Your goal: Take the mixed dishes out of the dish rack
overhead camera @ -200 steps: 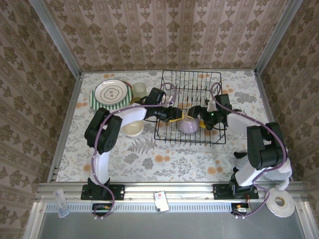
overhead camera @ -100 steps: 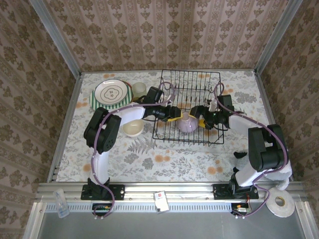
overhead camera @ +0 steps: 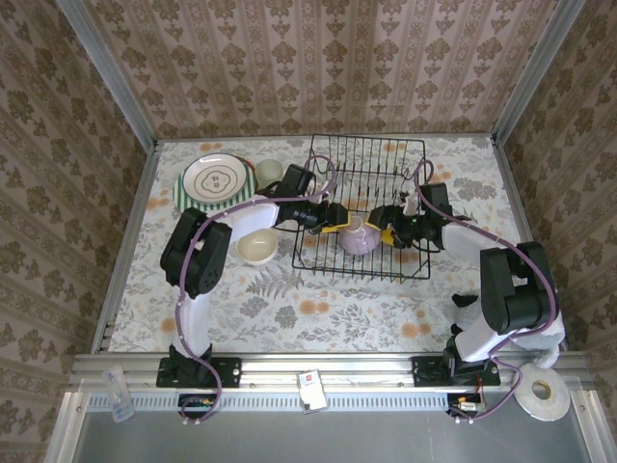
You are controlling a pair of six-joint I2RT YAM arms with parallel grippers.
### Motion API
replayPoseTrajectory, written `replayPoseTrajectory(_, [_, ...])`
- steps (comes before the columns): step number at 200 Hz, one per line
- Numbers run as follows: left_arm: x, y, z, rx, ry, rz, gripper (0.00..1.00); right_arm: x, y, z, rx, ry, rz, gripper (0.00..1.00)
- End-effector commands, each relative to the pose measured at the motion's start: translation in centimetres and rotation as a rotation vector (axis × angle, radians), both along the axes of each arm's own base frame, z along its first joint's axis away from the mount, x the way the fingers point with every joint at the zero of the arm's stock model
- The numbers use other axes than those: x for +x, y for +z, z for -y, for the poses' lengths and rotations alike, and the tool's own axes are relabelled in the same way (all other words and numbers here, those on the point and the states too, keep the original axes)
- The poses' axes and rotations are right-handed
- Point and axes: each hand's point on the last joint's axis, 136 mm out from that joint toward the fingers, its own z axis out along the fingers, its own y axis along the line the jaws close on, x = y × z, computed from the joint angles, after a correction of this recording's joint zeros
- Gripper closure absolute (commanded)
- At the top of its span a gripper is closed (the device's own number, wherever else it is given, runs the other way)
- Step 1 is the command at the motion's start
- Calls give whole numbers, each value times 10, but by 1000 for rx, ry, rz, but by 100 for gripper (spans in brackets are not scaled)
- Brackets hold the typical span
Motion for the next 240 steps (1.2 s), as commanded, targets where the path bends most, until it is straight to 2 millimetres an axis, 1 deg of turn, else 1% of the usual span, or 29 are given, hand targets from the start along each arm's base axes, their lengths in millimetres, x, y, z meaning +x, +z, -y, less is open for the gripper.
replayPoseTrajectory(1, [-10, -35, -4, 125, 25, -49, 51, 6, 66, -30, 137, 117, 181, 37])
replayPoseTrajectory(29, [-9, -33, -6, 122, 43, -63, 51, 8, 73, -36, 146, 132, 198, 40])
replayPoseTrajectory(54, [-6, -31, -6, 111, 59, -67, 51, 10, 74, -43, 153, 146, 200, 42])
replayPoseTrajectory(78, [-2, -25, -4, 96, 74, -64, 51, 12, 77, -49, 170, 153, 205, 45])
replayPoseTrajectory(82, [-6, -23, -2, 78, 57, -78, 51, 13, 77, -49, 172, 151, 206, 46])
replayPoseTrajectory(102, [-4, -17, 1, 68, 51, -72, 50, 15, 82, -52, 178, 154, 220, 48])
replayPoseTrajectory(126, [-1, -13, -2, 73, 56, -66, 50, 18, 86, -54, 183, 155, 230, 49])
replayPoseTrajectory(202, [-1, -20, -6, 85, 59, -77, 49, 29, 92, -70, 230, 165, 247, 58])
replayPoseTrajectory(240, [5, -21, -10, 98, 73, -68, 49, 33, 94, -77, 250, 169, 258, 62])
